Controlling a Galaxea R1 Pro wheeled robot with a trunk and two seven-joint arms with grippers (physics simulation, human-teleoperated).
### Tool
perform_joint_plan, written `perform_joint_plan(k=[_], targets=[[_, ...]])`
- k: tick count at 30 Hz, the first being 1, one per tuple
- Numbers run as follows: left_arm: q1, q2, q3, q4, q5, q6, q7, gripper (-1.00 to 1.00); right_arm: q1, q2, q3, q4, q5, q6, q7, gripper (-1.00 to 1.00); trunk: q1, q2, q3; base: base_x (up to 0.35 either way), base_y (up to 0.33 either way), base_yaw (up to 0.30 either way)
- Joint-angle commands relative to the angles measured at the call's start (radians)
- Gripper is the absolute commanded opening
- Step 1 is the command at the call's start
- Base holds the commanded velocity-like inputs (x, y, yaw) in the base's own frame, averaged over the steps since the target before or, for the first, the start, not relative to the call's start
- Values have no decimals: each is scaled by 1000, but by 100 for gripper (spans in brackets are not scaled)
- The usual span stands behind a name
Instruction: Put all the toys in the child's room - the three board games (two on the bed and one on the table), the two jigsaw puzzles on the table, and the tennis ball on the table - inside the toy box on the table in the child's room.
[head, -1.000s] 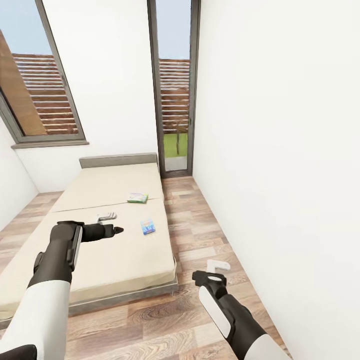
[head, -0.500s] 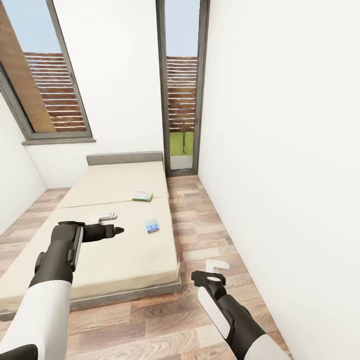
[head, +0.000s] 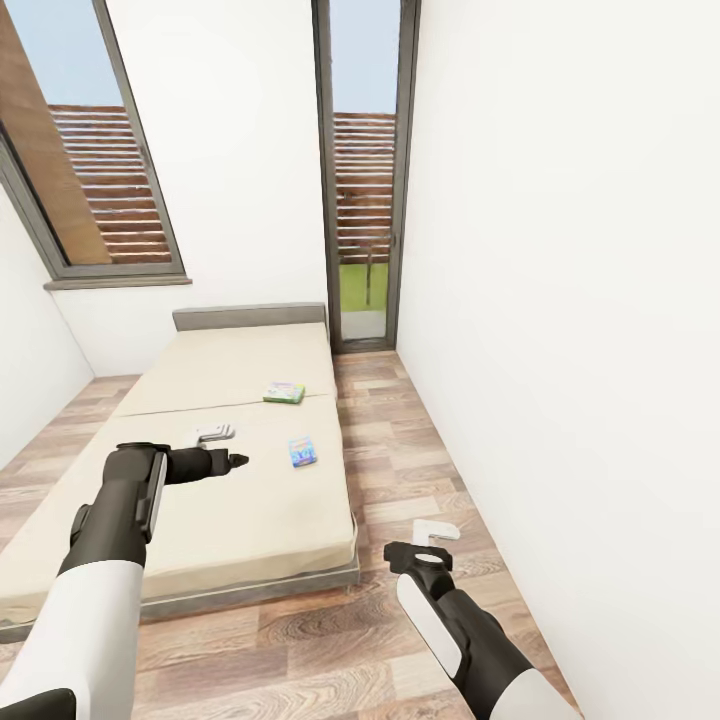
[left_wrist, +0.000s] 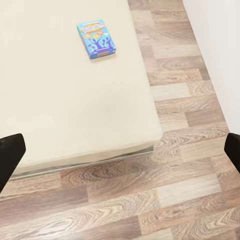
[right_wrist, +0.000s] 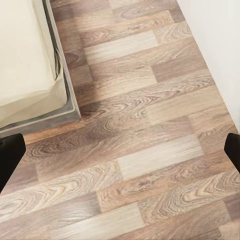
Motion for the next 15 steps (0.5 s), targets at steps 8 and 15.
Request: perform_joint_plan(k=[8, 15], targets=[[-1, 0, 3, 0, -10, -32, -8, 100, -1, -2, 3, 0, -6, 3, -7, 100, 1, -2, -2, 1, -1, 0], [-1, -1, 3, 0, -9, -40, -6, 100, -1, -2, 3, 1, -6, 3, -6, 100, 1, -2, -2, 53, -50, 0]])
